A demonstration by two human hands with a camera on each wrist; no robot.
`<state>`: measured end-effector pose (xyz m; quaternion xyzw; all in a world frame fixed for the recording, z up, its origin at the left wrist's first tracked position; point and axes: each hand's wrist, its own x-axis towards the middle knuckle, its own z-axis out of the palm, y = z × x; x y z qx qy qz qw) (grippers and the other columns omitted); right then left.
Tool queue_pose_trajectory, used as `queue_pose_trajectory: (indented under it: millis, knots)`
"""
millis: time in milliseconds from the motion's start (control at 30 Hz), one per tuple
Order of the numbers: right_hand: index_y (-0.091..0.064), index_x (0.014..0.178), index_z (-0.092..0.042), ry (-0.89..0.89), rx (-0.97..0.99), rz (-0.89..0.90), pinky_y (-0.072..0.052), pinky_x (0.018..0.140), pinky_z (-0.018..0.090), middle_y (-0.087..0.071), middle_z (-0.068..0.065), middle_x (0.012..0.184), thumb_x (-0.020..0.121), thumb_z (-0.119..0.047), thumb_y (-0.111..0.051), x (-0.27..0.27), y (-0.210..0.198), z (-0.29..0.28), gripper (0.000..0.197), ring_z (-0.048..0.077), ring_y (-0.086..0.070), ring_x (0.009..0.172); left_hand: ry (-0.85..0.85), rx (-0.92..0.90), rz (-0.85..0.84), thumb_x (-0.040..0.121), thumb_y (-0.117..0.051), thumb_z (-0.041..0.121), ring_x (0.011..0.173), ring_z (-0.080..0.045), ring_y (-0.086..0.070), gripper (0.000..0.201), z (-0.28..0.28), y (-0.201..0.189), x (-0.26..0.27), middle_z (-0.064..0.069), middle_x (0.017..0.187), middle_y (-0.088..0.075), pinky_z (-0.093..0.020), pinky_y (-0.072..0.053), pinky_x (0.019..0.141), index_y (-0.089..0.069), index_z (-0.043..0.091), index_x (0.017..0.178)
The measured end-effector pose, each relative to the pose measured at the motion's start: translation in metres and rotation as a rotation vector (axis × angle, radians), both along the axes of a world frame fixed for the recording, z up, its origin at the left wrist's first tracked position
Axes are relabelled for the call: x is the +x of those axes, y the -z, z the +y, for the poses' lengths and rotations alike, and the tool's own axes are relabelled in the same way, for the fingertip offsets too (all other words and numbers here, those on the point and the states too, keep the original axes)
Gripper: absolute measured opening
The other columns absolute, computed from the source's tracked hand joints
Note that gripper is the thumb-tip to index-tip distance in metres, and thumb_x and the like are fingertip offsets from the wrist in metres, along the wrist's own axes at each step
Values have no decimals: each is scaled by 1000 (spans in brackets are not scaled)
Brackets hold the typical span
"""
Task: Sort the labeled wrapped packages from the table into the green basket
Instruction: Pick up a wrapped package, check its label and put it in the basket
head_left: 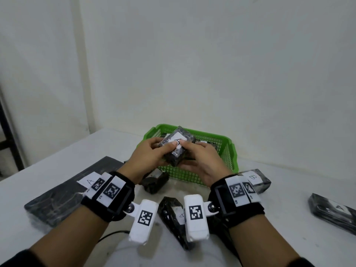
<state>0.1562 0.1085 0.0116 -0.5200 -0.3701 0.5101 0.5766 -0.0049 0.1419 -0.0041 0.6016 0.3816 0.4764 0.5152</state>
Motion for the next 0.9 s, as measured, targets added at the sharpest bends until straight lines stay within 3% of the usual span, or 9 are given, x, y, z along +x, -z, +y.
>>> queue_pose_trajectory:
  millis: [100, 167, 267, 367, 467, 567, 733, 867, 900]
  knots:
    - [-69, 119, 3, -15, 9, 2, -62, 64, 35, -78, 18, 105, 94, -21, -77, -4, -6, 17, 35, 29, -77, 84, -13, 20, 130, 93, -68, 55, 100, -20, -74, 48, 19, -15, -11, -8, 112, -76, -35, -63, 78, -73, 14, 116]
    - [-71, 116, 4, -5, -2, -14, -62, 62, 34, -78, 16, 103, 93, -21, -78, -3, -9, 32, 34, 28, -76, 83, -92, 89, 279, 95, -56, 65, 101, -23, -70, 50, 40, -22, -19, -5, 109, -76, -40, -56, 90, -76, 21, 107]
    - [-70, 117, 5, 33, -44, -61, -61, 58, 33, -76, 16, 101, 91, -20, -80, 0, -8, 54, 37, 27, -74, 81, -295, 145, 448, 98, -60, 48, 110, -24, -63, 43, 81, -23, -25, -7, 124, -69, -37, -49, 97, -68, 15, 124]
    - [-67, 119, 6, 43, -120, -148, -61, 59, 35, -74, 19, 106, 89, -25, -83, -1, -1, 75, 46, 31, -74, 87, -317, 81, 651, 96, -64, 32, 119, -29, -60, 59, 117, -16, -24, -16, 141, -59, -34, -46, 100, -49, 5, 147]
    - [-66, 120, 5, 20, -191, -256, -60, 57, 35, -70, 20, 111, 89, -25, -82, -1, 3, 95, 46, 34, -71, 90, -250, 9, 802, 99, -59, 28, 132, -35, -55, 52, 145, -2, -18, -20, 142, -57, -35, -45, 101, -52, 0, 142]
    - [-67, 120, 2, -58, -284, -477, -56, 58, 31, -69, 20, 111, 91, -29, -80, -5, 8, 112, 45, 30, -70, 83, -168, -15, 813, 101, -51, 21, 103, -36, -64, 27, 164, 12, -13, -22, 110, -66, -31, -43, 75, -64, -1, 111]
    - [-68, 126, -3, -196, -369, -834, -52, 61, 25, -71, 12, 123, 94, -44, -73, -14, 20, 136, 52, 19, -68, 82, -154, -37, 796, 103, -43, 11, 112, -38, -62, 31, 180, 25, -10, -26, 125, -62, -35, -44, 79, -59, -5, 124]
    - [-75, 118, -8, -171, -408, -879, -60, 91, 34, -77, 8, 115, 82, -57, -81, -15, 30, 147, 61, 24, -73, 103, -158, -30, 758, 101, -43, 10, 91, -30, -55, 18, 181, 31, -11, -20, 105, -60, -30, -39, 75, -58, 3, 105]
    - [-77, 114, -9, -159, -411, -884, -60, 91, 34, -77, 7, 112, 78, -59, -83, -15, 31, 148, 61, 24, -73, 102, -163, -28, 752, 101, -43, 10, 90, -30, -55, 17, 182, 32, -11, -19, 104, -60, -30, -39, 75, -58, 3, 105]
